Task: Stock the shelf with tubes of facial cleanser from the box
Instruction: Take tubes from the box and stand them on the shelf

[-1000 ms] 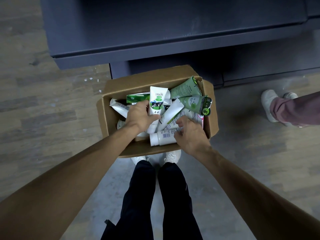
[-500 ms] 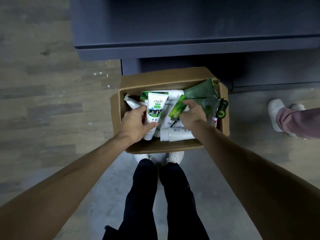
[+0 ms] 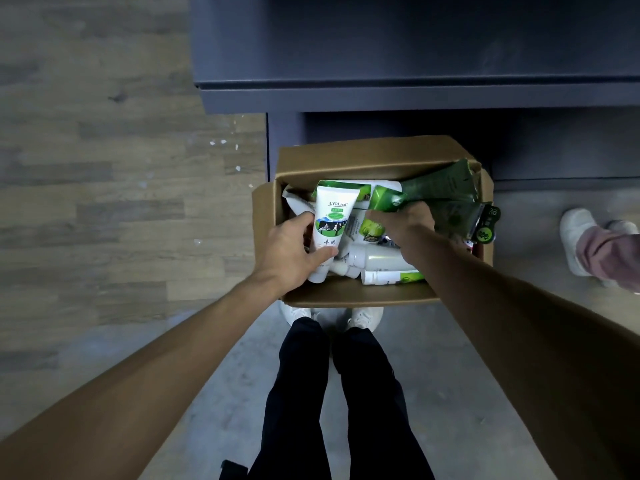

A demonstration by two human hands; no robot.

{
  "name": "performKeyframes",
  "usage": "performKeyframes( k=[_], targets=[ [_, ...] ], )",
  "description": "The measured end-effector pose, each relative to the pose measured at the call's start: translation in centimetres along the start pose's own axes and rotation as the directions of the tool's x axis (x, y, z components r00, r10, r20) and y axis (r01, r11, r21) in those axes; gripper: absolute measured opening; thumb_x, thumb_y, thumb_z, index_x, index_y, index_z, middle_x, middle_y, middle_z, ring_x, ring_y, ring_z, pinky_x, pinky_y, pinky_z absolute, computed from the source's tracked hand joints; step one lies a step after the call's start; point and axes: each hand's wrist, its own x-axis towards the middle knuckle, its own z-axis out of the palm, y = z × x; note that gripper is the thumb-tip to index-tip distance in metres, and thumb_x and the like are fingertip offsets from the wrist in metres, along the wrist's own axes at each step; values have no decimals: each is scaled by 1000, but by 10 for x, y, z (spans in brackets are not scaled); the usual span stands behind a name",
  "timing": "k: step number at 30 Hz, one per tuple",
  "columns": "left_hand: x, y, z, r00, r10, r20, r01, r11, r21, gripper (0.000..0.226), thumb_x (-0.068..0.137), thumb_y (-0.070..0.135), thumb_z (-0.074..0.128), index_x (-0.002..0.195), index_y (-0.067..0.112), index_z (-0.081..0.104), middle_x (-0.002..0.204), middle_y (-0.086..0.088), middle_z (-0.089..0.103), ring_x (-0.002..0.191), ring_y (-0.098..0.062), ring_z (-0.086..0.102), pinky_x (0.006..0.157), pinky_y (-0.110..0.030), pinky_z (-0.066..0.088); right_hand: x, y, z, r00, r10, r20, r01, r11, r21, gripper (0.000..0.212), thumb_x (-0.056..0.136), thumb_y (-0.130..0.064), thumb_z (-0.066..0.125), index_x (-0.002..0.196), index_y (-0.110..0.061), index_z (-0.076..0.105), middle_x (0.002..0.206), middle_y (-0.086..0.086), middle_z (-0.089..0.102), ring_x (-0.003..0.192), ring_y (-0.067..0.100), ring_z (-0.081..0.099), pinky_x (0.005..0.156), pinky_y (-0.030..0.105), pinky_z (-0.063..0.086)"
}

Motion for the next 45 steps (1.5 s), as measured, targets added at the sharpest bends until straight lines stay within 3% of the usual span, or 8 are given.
performKeyframes(
  k=[2,6,20,27,31,36,42,45],
  targets=[
    [-1,-1,-1,1000,7,0,-7,1000,-18,35,75,31,82,101,16,63,94,5,70,78,-15,66,74,-39,56,-4,-3,5,998,-64,17,65,997,-51,44,68,-40,87,85,-10,59,98,8,65,87,23,62,70,30,51],
    [-3,-2,-4,1000,21,11,-21,999,-43,37,77,29,80,108,17,63,98,8,69,81,-10,66,72,-28,55,-10,-9,11,984,-169,58,178,956,-234,59,73,-26,84,120,-9,54,119,13,62,107,29,61,76,30,52],
    [-13,-3,-19,998,21,51,-14,992,-127,38,79,24,79,114,22,63,94,16,63,83,2,60,68,-13,45,-34,10,-8,860,-493,135,496,742,-450,22,85,-20,73,98,-10,58,93,10,68,90,29,64,72,29,47],
    [-27,18,-48,997,43,66,-36,994,-101,36,79,21,79,111,18,63,90,18,63,76,2,62,63,-7,46,-77,2,-49,838,-541,72,545,818,-187,14,89,-18,68,97,-20,57,80,-8,66,72,-1,63,60,9,43],
    [-48,47,-79,996,80,43,-75,992,-105,38,76,23,81,109,20,63,98,10,72,84,-11,69,80,-38,57,-116,-26,-92,804,-580,133,594,797,-108,21,87,-22,70,80,-25,51,64,-11,65,63,2,63,71,32,57],
    [-89,97,-131,990,139,26,-137,988,-72,44,74,28,82,112,21,61,107,6,72,90,-11,70,81,-42,58,-192,-73,-144,766,-617,178,632,774,-33,13,88,-8,70,97,-8,60,85,-14,68,77,-10,66,83,23,56],
    [-129,166,-197,955,276,-110,-277,961,8,42,79,23,79,116,14,62,110,10,66,93,-7,63,80,-7,47,-268,-120,-193,692,-696,190,710,704,-8,15,89,-13,70,102,-15,62,100,0,73,93,10,70,85,18,55],
    [-145,193,-217,915,355,-192,-369,929,-39,41,81,19,78,118,13,62,109,5,69,94,-8,65,82,-19,55,-298,-141,-212,638,-758,137,766,643,-10,21,89,-16,70,108,-12,62,102,-1,73,92,7,70,87,21,55]
  ],
)
